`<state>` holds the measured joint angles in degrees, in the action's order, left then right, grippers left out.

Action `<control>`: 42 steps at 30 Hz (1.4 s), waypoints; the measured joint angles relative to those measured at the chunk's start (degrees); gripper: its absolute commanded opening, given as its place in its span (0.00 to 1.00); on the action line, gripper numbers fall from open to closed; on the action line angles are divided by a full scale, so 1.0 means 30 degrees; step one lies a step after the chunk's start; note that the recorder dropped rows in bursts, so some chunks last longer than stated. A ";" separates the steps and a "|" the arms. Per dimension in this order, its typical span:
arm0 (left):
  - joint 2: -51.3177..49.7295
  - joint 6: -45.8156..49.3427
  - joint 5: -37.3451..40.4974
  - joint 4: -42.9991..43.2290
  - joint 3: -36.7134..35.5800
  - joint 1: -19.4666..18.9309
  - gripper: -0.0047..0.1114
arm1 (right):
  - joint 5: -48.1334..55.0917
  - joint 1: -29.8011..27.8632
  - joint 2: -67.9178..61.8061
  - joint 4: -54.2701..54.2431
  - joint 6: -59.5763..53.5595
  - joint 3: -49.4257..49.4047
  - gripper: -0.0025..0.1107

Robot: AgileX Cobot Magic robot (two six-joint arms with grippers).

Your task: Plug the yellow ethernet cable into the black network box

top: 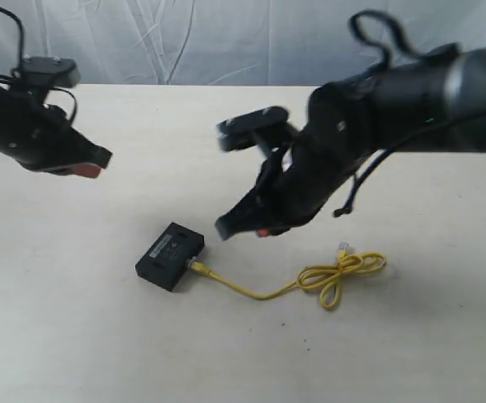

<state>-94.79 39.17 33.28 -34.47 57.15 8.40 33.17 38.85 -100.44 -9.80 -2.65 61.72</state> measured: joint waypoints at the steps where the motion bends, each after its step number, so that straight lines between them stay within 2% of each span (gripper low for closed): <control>1: 0.1163 -0.0149 -0.0336 0.0094 -0.0606 -0.0167 0.04 | 0.0049 -0.0709 0.0751 -0.0642 0.0030 -0.0491 0.02; 7: 0.9445 -0.0571 -0.3553 0.0167 -0.5551 -0.0298 0.04 | -0.0959 -0.4095 0.6616 -0.1848 0.0101 -0.4965 0.02; 10: 1.5957 -0.0608 -0.5242 0.0273 -0.8637 -0.0298 0.04 | -0.2885 -0.5890 1.2506 -0.1861 0.0101 -0.8883 0.02; 12: 1.8872 -0.0636 -0.5316 0.0601 -0.9523 -0.0298 0.04 | -0.3736 -0.6132 1.6162 -0.1748 0.0101 -1.0489 0.02; 16: 2.2546 -0.0636 -0.4697 0.0756 -0.9897 -0.0298 0.04 | -0.3295 -0.6184 2.1234 -0.1748 0.0101 -1.1269 0.02; 22: 2.4082 -0.0636 -0.4619 0.0756 -0.9911 -0.0298 0.04 | -0.3258 -0.6345 2.5732 -0.1915 0.0101 -1.1269 0.02; 27: 2.4114 -0.0636 -0.4579 0.0772 -0.9911 -0.0298 0.04 | -0.3184 -0.9186 2.7862 -0.2780 0.0101 -1.1269 0.02; 31: 2.4114 -0.0636 -0.4579 0.0772 -0.9911 -0.0298 0.04 | -0.3184 -1.0251 2.8634 -0.2704 0.0101 -1.1269 0.02; 42: 2.4114 -0.0636 -0.4579 0.0803 -0.9911 -0.0298 0.04 | -0.3252 -1.0393 2.9482 0.2770 0.0028 -1.1904 0.02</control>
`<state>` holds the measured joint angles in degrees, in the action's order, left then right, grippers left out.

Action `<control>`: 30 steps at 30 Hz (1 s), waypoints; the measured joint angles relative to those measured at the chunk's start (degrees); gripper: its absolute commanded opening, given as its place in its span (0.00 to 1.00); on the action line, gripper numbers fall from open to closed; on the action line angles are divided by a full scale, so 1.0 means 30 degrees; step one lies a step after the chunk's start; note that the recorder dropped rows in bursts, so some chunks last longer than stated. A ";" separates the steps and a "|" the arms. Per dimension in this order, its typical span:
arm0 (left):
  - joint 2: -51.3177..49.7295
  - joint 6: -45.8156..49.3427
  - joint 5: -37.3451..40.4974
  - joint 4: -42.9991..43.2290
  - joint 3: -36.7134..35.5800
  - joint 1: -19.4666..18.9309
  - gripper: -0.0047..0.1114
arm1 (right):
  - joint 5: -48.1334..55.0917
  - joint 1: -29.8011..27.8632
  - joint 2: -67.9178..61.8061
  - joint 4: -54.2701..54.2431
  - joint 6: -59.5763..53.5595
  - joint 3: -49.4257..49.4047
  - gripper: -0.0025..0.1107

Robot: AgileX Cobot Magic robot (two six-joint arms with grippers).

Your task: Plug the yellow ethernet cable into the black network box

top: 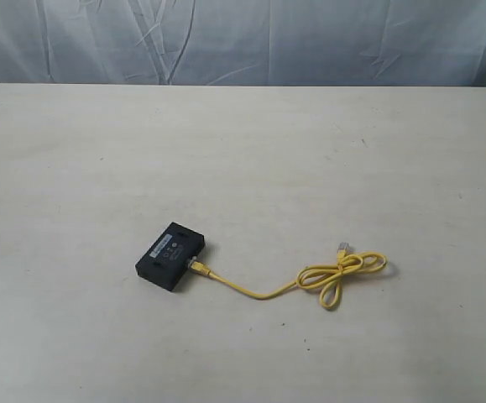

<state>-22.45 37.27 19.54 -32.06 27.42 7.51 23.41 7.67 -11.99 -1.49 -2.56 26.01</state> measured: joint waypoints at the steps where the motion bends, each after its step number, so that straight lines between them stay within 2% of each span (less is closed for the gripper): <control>1: 0.0000 0.0000 0.0000 0.0000 0.0000 0.0000 0.04 | -0.0038 0.0000 0.0119 0.0218 0.0000 -0.0300 0.02; 14: 0.0000 0.0000 0.0000 0.0000 0.0000 0.0000 0.04 | -0.0325 0.0000 0.3779 0.0802 0.0000 -0.8386 0.02; 21: 0.0000 0.0000 0.0000 0.0000 0.0000 0.0000 0.04 | -0.0705 -0.0049 0.3861 0.0802 0.0000 -0.8588 0.02; 30: 0.0000 0.0000 0.0000 0.0000 0.0000 0.0000 0.04 | -0.0705 -0.1942 0.3861 0.0356 0.0000 -0.8588 0.02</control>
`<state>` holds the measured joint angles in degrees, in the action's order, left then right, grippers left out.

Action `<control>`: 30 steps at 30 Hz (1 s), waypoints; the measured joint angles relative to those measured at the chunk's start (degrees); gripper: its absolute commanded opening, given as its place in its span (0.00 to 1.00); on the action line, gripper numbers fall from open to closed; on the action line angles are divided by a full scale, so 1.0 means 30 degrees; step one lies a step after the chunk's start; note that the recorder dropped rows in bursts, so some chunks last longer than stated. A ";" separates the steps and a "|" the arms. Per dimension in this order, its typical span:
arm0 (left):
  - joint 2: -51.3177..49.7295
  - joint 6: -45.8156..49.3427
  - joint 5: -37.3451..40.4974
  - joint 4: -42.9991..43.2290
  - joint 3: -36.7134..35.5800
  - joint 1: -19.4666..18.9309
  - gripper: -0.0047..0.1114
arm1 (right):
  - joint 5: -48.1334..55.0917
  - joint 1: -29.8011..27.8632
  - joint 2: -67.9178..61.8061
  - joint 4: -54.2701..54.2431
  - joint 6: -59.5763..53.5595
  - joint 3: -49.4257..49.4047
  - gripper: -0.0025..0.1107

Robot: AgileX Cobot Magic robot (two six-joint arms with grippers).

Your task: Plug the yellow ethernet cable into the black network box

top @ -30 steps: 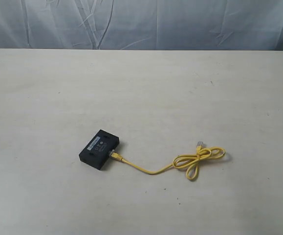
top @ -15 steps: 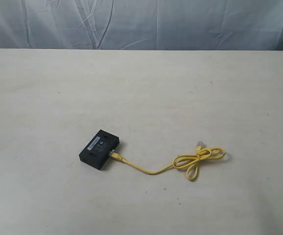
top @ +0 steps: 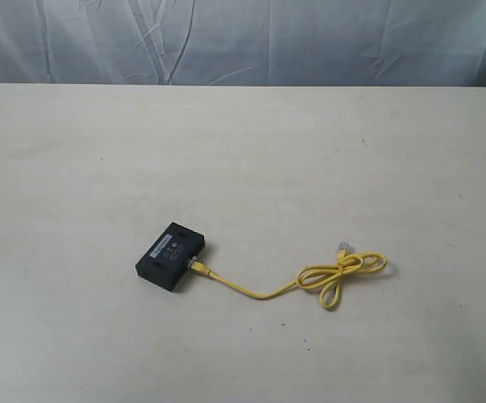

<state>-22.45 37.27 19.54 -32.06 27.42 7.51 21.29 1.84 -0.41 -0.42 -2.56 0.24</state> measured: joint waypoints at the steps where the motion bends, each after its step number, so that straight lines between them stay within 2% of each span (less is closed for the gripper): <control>1: 0.0000 0.0000 0.0000 0.0000 0.0000 0.0000 0.04 | 0.0000 -0.0043 0.0000 -0.0038 0.0000 0.0000 0.02; 17: 0.0073 0.0036 0.0000 0.0169 0.0000 -0.0046 0.04 | 0.0000 -0.0085 0.0000 -0.0038 0.0000 0.0000 0.02; 21: 0.1116 0.0321 0.0887 0.1230 -0.0186 -0.1246 0.04 | 0.0000 -0.0085 0.0000 -0.0038 0.0000 0.0000 0.02; 25: 0.2804 0.0362 0.1263 0.2816 -0.1521 -0.1906 0.04 | 0.0000 -0.0085 0.0000 -0.0038 0.0000 0.0000 0.02; 30: 0.5780 0.0414 0.0687 0.4828 -0.4702 -0.1959 0.04 | 0.0000 -0.0085 0.0000 -0.0038 0.0000 0.0000 0.02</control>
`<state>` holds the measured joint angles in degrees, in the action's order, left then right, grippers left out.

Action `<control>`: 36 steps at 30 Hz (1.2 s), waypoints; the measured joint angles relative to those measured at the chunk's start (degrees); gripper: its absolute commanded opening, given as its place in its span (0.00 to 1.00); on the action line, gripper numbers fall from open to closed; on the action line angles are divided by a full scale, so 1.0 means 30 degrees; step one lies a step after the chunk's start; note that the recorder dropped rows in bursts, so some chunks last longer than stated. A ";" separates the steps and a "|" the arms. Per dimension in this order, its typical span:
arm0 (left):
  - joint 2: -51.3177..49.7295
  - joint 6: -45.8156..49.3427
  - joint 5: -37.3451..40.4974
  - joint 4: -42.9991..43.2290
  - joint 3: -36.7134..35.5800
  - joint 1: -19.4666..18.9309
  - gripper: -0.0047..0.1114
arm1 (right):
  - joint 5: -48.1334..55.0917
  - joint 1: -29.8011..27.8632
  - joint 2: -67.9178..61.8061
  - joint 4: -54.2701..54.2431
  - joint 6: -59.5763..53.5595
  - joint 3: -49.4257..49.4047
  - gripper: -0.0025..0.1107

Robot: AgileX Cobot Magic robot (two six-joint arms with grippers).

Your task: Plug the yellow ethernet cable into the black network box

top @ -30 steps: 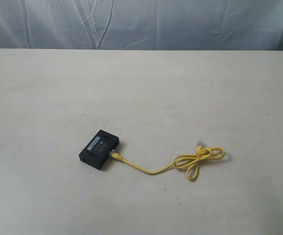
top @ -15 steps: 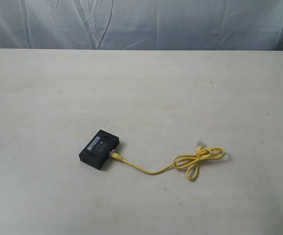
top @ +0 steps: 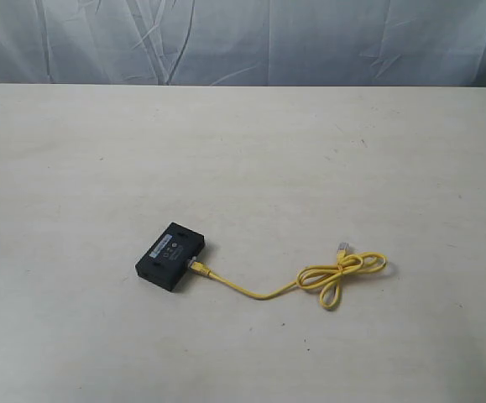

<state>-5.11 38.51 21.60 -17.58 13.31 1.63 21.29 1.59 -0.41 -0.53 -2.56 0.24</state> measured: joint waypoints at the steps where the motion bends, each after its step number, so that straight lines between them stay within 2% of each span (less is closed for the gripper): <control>1: 0.0603 0.0000 -0.0036 0.0371 -0.0663 0.0000 0.04 | 0.0000 0.0000 0.0000 0.0000 0.0000 0.0000 0.02; 8: 0.1582 0.0034 -0.0655 0.2705 -0.3998 0.0000 0.04 | -0.0035 0.0000 0.0000 0.0000 0.0000 -0.0011 0.02; 16: 0.1582 -0.0461 -0.1095 0.2778 -0.4349 0.0000 0.04 | -0.0035 0.0000 0.0006 0.0000 0.0000 -0.0043 0.02; 18: 0.1582 -0.2443 -0.1139 0.2652 -0.4349 0.0000 0.04 | -0.0035 0.0000 0.0006 0.0000 0.0000 -0.0043 0.02; 22: 0.1582 -0.8863 -0.1487 0.3800 -0.4349 0.0000 0.04 | -0.0035 0.0000 0.0006 0.0000 0.0000 -0.0043 0.02; 28: 0.1582 -1.1576 -0.1597 0.3966 -0.4349 0.0000 0.04 | -0.0035 0.0000 0.0006 0.0000 0.0000 -0.0043 0.02; 36: 0.1582 -1.2039 -0.1597 0.3978 -0.4349 0.0000 0.04 | -0.0035 0.0000 0.0006 0.0000 0.0000 -0.0043 0.02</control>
<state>-0.36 2.39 16.81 -5.64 0.26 1.63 21.19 1.59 -0.39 -0.53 -2.56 0.11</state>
